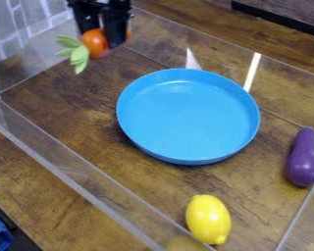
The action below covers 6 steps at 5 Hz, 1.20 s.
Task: Put the carrot on the blue tray
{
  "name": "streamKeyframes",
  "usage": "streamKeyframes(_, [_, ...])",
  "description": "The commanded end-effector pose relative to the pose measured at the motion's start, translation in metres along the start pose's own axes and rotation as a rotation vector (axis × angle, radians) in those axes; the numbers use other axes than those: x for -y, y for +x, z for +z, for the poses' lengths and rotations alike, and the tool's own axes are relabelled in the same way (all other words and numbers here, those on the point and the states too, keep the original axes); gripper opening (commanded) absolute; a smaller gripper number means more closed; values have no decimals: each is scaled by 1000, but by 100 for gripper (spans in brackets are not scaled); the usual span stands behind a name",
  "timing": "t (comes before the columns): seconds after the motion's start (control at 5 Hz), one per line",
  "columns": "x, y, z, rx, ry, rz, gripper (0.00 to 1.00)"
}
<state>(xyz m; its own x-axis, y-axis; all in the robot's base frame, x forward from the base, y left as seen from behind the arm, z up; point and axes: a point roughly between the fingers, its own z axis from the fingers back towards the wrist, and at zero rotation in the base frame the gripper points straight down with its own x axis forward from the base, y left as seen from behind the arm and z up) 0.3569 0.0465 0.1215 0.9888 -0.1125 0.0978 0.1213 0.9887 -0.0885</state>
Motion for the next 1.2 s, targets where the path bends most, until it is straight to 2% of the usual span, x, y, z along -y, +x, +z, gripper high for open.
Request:
streamKeyframes(0.0, [29, 15, 36, 107, 5, -64, 0])
streamKeyframes(0.4, [76, 18, 36, 116, -44, -160, 0])
streamKeyframes(0.8, [107, 27, 29, 137, -60, -231, 0])
streamKeyframes(1.0, [112, 26, 24, 148, -58, -246, 0])
